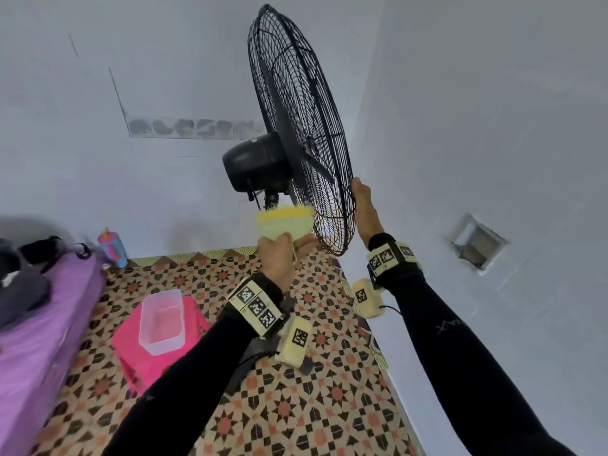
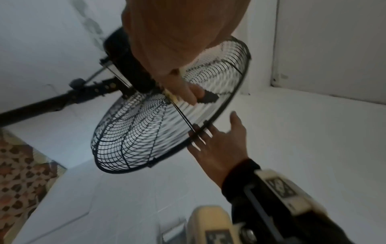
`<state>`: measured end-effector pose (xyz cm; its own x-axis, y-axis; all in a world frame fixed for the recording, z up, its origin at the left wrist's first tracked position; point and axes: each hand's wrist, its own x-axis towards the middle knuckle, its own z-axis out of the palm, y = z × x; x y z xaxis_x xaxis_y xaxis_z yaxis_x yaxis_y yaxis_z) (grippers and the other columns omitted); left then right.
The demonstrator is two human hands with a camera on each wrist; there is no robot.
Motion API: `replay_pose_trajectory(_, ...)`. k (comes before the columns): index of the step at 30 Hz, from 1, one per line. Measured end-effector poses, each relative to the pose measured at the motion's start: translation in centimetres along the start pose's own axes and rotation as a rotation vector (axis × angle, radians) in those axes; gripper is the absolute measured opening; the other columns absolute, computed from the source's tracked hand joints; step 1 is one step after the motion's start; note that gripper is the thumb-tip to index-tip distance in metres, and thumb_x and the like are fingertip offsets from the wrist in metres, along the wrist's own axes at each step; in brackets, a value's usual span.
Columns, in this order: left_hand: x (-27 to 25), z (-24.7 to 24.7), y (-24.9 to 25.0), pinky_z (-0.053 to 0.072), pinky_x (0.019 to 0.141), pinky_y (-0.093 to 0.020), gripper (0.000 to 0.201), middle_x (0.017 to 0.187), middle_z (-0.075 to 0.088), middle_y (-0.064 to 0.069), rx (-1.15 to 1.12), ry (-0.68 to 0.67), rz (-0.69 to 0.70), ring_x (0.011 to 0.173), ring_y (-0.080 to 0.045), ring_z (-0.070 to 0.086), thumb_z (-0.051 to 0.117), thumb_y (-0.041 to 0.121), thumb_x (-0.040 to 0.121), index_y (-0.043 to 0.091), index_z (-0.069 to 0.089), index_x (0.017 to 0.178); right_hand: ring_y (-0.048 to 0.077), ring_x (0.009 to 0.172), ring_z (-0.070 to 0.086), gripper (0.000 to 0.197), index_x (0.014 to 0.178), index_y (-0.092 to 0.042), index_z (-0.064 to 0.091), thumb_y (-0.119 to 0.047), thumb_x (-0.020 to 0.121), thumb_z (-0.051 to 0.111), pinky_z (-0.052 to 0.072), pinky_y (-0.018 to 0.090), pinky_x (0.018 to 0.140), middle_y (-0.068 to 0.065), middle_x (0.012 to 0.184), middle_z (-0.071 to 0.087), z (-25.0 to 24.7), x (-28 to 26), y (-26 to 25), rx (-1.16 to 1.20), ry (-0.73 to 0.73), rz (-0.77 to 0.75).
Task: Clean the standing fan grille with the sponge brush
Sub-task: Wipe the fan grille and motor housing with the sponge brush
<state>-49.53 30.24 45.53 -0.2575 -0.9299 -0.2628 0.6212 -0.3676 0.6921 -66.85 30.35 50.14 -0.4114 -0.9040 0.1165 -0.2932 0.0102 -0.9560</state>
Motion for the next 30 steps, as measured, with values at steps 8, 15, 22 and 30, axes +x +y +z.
replay_pose_trajectory(8, -0.1, 0.2, 2.0, 0.063, 0.087, -0.043, 0.044, 0.104, 0.063, -0.029, 0.008, 0.046, 0.007, 0.088, -0.034, 0.074, 0.042, -0.011, 0.103, -0.003, 0.032, 0.144, 0.023, 0.139, 0.041, 0.073, 0.149, -0.029, 0.036, -0.077, 0.096, 0.021, 0.026, 0.035, 0.108, 0.002, 0.154, 0.043, 0.1, -0.2, 0.0, -0.019, 0.023, -0.005)
replay_pose_trajectory(15, -1.7, 0.2, 2.6, 0.065, 0.063, -0.037, 0.044, 0.086, 0.074, -0.026, 0.313, -0.142, -0.206, 0.074, -0.030, 0.077, 0.050, -0.005, 0.103, -0.008, 0.034, 0.144, 0.019, 0.129, 0.045, 0.063, 0.142, -0.029, 0.039, -0.072, 0.098, 0.024, 0.031, 0.036, 0.107, -0.004, 0.141, 0.049, 0.2, 0.0, 0.4, -0.029, 0.039, -0.030)
replay_pose_trajectory(22, 0.1, -0.4, 2.2, 0.065, 0.080, -0.042, 0.046, 0.103, 0.068, -0.029, 0.221, -0.061, -0.089, 0.077, -0.028, 0.074, 0.047, -0.006, 0.104, -0.008, 0.033, 0.148, 0.020, 0.132, 0.045, 0.071, 0.143, -0.032, 0.040, -0.077, 0.090, 0.025, 0.031, 0.043, 0.115, -0.003, 0.148, 0.048, 0.2, 0.2, 0.3, -0.019, 0.048, -0.009)
replay_pose_trajectory(30, 2.2, -0.4, 2.6, 0.065, 0.071, -0.041, 0.033, 0.077, 0.075, -0.022, 0.302, -0.062, -0.046, 0.065, -0.024, 0.076, 0.053, -0.004, 0.104, -0.002, 0.041, 0.135, 0.023, 0.138, 0.042, 0.065, 0.148, -0.027, 0.037, -0.069, 0.100, 0.027, 0.029, 0.037, 0.112, 0.000, 0.153, 0.044, -0.3, 0.5, 0.4, -0.081, 0.050, -0.022)
